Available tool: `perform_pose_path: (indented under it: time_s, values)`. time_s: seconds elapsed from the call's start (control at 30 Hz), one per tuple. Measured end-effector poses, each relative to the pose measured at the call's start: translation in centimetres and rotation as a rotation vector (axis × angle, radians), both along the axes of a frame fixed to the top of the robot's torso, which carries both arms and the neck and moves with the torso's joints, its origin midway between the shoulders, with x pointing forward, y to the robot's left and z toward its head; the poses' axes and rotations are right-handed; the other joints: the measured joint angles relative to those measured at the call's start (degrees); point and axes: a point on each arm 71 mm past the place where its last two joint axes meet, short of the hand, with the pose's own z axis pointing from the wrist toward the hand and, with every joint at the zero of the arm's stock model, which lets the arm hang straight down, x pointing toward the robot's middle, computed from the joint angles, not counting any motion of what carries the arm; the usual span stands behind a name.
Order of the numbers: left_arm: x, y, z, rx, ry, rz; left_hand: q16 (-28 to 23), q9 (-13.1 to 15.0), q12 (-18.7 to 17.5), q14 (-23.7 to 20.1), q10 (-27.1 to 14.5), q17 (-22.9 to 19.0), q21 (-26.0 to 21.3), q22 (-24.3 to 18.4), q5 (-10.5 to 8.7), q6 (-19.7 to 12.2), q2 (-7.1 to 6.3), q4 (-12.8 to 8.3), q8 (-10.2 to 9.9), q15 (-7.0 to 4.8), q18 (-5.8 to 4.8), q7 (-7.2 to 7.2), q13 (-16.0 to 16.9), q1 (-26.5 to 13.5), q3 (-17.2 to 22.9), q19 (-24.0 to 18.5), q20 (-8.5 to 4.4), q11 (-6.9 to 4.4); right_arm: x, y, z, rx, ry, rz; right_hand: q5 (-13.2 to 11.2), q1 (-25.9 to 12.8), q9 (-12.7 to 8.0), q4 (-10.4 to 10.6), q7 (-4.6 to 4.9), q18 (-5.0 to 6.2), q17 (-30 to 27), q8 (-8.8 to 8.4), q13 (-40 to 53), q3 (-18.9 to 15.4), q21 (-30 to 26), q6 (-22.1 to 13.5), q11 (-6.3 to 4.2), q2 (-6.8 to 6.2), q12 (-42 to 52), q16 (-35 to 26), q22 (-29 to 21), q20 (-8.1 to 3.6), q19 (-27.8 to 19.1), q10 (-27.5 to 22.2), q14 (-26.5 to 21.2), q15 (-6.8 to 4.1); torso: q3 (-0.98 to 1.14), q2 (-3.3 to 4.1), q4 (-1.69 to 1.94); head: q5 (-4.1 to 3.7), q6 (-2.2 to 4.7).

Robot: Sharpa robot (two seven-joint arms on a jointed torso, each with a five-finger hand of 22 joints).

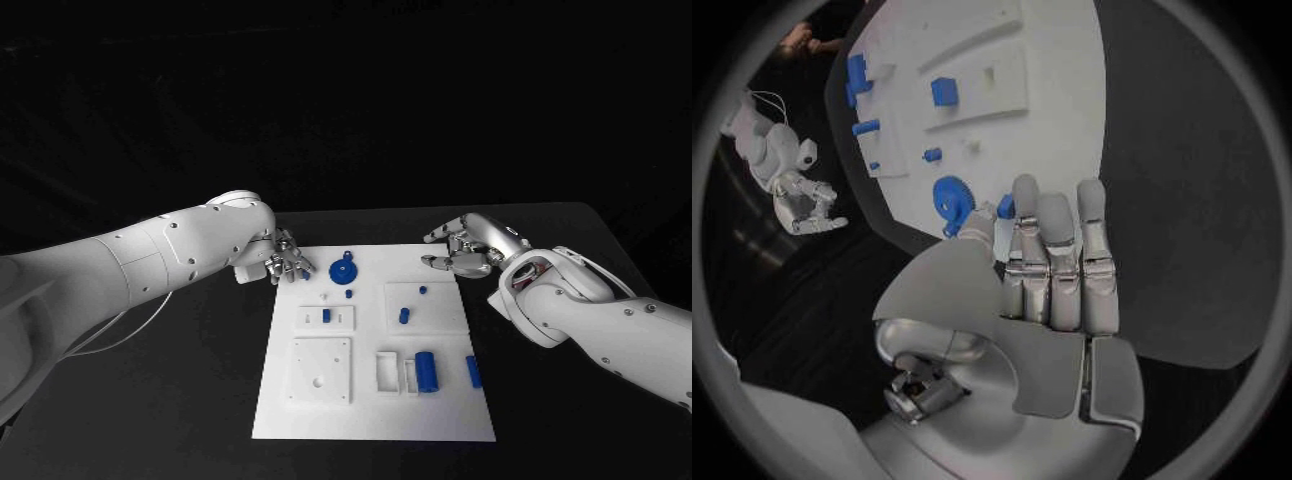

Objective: Assemble the parts on the task board

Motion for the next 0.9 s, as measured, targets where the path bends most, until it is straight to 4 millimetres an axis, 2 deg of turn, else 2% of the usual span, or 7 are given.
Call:
perform_pose_path:
  time_s: [0.37,0.67,0.7,0.73,0.77,0.8,0.9]
  values:
    - [0.04,-0.06,0.07,-0.009,-0.002,0.002,0.0,0.2,0.0,0.0,0.0,0.0,0.2,0.0,0.48,0.5,1.89,-2.8,0.0,0.0,0.0,-0.23,-0.1,3.0,2.0,0.0,0.0,0.01,0.03,0.06,-0.04,-0.002,0.003,0.002,0.3,0.0,0.0,-0.2,0.0,0.0,0.0,0.0,0.0,0.2,0.0,0.0,0.0,0.0,0.0,0.0,0.0,0.0,0.0,0.0,0.0,0.0,-0.01,-0.06,-0.01,-0.03,-0.09]
    - [0.05,0.0,0.1,-0.018,-0.006,0.007,0.3,0.8,0.4,-0.1,0.0,0.0,0.9,0.0,0.91,2.1,2.19,-6.5,0.3,-0.14,0.0,0.05,-0.1,6.1,3.8,0.0,0.0,0.02,0.04,0.08,-0.06,-0.003,0.004,0.003,0.6,-0.2,0.0,-0.4,0.0,0.0,0.0,0.0,0.0,0.4,0.0,0.0,0.0,0.24,0.0,0.0,0.0,0.0,0.0,0.0,0.0,0.0,0.01,-0.07,-0.03,-0.07,-0.09]
    - [0.04,0.03,0.09,-0.02,-0.007,0.008,0.5,0.8,0.6,0.0,0.0,0.1,1.1,0.0,-1.98,2.3,2.54,-6.7,0.3,-0.24,0.0,0.23,-0.1,6.8,4.1,0.0,-0.03,0.02,0.04,0.08,-0.06,-0.003,0.004,0.003,0.7,-0.2,0.0,-0.4,0.0,0.0,0.0,0.0,0.0,0.4,0.0,0.0,0.0,0.24,0.0,0.0,0.0,0.0,0.0,0.0,0.0,0.0,0.01,-0.07,-0.02,-0.09,-0.09]
    - [0.03,0.06,0.09,-0.022,-0.009,0.009,0.7,0.8,0.8,0.1,0.0,0.2,1.4,0.0,-6.53,2.4,2.66,-5.5,0.4,-0.35,0.0,0.38,-0.1,7.3,5.4,-0.1,-0.14,0.02,0.04,0.09,-0.06,-0.003,0.005,0.003,0.7,-0.2,0.0,-0.4,0.0,-0.01,0.0,0.0,0.0,0.4,0.0,0.0,0.0,0.24,0.0,0.0,0.0,0.0,0.0,0.0,0.0,0.0,0.01,-0.07,-0.02,-0.09,-0.09]
    - [0.01,0.13,0.09,-0.024,-0.011,0.011,0.7,0.8,1.2,0.3,0.0,0.3,2.5,0.0,-8.8,2.6,0.7,-2.7,0.4,-0.55,-0.01,0.52,-0.2,5.7,11.3,-0.5,-0.51,0.03,0.04,0.09,-0.06,-0.003,0.005,0.003,0.7,-0.2,0.0,-0.4,0.0,0.0,0.0,0.0,0.0,0.4,0.0,0.0,0.0,0.24,0.0,0.0,0.0,0.0,0.0,0.0,0.0,0.0,0.01,-0.07,-0.01,-0.09,-0.09]
    - [-0.02,0.17,0.08,-0.026,-0.013,0.012,0.7,0.8,1.2,0.3,0.0,0.4,3.0,0.0,-9.57,2.7,-0.94,-4.0,0.4,-0.58,0.0,0.63,-0.2,4.6,16.6,-0.5,-0.54,0.03,0.04,0.09,-0.06,-0.003,0.005,0.003,0.7,-0.2,0.0,-0.2,0.0,-0.01,0.0,0.0,0.0,0.5,0.0,0.0,0.0,0.24,0.0,0.0,0.0,0.0,0.0,0.0,0.0,0.0,0.01,-0.07,0.01,-0.1,-0.08]
    - [-0.16,0.27,0.07,-0.035,-0.021,0.016,1.0,0.8,1.8,0.4,0.0,0.5,3.6,0.0,-9.77,2.9,-2.67,-3.9,0.4,-0.64,0.0,0.84,-0.2,3.6,20.0,-0.6,-0.62,-0.05,0.04,0.1,-0.07,-0.003,0.005,0.003,0.7,-0.2,0.0,-0.3,0.0,0.0,0.0,0.0,0.0,0.6,0.0,0.0,0.0,0.24,0.0,0.0,0.0,0.0,0.0,0.0,0.0,0.0,-0.01,-0.07,0.02,-0.1,-0.07]
